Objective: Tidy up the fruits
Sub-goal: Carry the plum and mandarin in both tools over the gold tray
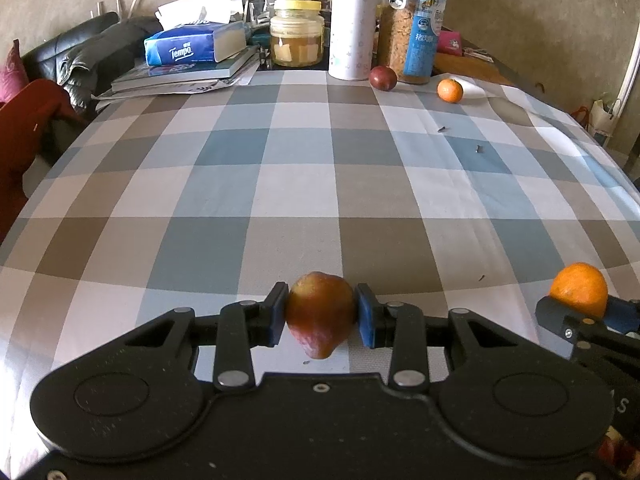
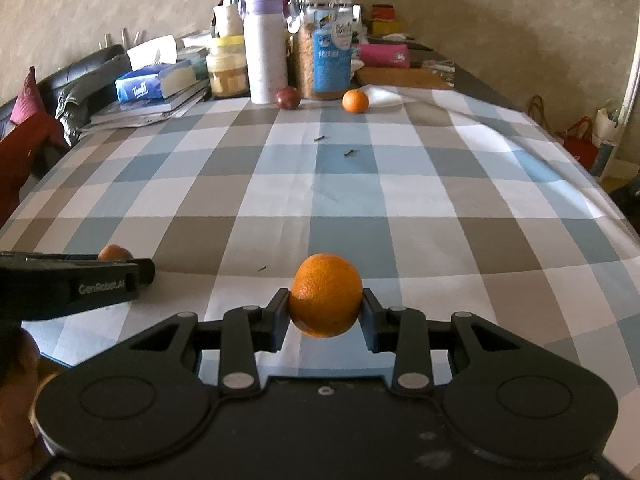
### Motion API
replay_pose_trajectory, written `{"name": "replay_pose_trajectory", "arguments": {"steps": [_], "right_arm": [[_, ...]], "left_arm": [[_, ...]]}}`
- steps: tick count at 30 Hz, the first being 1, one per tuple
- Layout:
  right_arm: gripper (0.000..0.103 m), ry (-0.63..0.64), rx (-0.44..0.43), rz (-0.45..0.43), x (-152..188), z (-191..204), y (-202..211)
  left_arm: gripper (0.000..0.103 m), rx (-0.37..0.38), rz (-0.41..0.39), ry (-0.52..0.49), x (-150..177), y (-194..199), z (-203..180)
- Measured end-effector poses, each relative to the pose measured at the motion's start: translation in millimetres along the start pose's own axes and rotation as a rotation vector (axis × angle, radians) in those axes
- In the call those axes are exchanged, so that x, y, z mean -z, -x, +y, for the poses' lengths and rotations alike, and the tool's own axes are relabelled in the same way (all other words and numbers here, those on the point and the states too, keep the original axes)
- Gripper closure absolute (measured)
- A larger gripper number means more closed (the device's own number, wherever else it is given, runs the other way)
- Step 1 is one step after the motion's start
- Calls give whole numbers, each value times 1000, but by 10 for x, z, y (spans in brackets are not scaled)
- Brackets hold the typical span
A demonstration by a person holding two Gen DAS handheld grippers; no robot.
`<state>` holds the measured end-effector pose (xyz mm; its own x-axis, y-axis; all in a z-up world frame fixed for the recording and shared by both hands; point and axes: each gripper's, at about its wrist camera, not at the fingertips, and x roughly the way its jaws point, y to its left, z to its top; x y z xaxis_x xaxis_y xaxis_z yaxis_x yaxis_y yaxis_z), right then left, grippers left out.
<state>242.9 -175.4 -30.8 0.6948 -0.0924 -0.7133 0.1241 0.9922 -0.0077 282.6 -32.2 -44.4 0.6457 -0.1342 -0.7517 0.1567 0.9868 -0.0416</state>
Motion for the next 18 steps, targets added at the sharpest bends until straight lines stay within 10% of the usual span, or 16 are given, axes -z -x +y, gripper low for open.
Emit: {"name": "replay_pose_trajectory", "arguments": {"steps": [18], "right_arm": [[67,6,24,-38,8,20,69]], "left_arm": [[58,-15,-56,-11,2,70,-26]]}}
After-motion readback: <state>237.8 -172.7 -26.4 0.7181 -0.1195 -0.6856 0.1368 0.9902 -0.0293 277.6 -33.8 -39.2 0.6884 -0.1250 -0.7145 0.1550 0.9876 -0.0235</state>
